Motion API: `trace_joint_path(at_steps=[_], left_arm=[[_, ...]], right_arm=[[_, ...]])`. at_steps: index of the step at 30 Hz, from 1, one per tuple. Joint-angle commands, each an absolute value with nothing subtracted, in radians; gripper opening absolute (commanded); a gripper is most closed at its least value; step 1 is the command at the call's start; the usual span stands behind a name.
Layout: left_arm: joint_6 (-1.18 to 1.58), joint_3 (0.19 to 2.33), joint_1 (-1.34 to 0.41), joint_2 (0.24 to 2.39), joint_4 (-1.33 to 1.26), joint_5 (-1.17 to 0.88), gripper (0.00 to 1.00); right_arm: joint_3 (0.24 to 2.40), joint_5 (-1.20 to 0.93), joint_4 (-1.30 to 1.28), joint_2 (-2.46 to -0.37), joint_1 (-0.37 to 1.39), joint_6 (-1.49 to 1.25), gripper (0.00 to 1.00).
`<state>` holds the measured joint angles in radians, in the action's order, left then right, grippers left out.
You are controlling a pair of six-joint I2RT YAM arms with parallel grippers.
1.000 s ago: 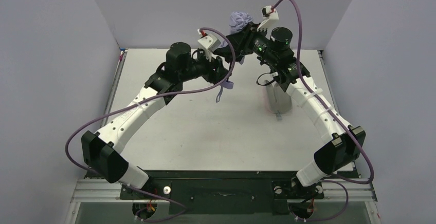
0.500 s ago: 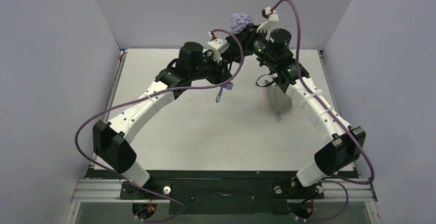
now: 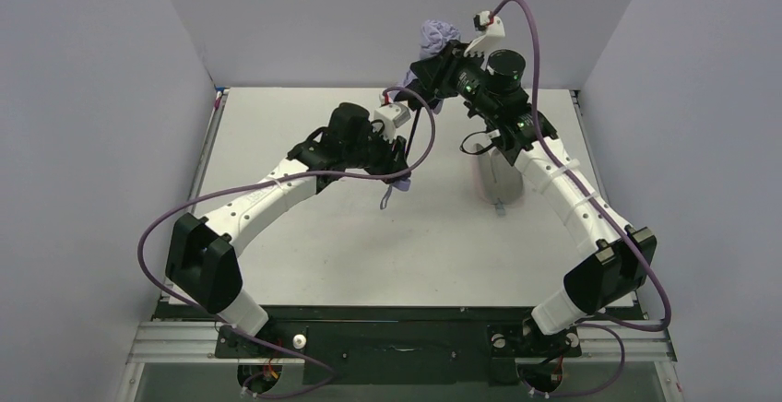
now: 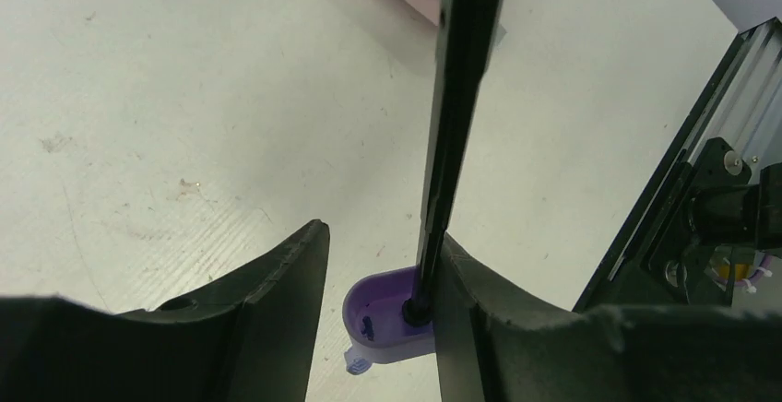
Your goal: Open the umbrella
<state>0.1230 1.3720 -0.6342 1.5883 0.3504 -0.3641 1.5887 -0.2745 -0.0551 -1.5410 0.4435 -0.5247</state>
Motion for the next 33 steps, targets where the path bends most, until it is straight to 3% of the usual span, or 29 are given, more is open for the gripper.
trace_joint_path(at_steps=[1, 33], left_arm=[[0.074, 1.320, -0.632, 1.546, 0.391, -0.361, 0.40], [0.032, 1.059, -0.649, 1.500, 0.385, -0.379, 0.29]], right_arm=[[1.693, -0.241, 0.089, -1.511, 0.418, -0.530, 0.00], [1.857, -0.211, 0.126, -1.575, 0.335, -0.578, 0.00]])
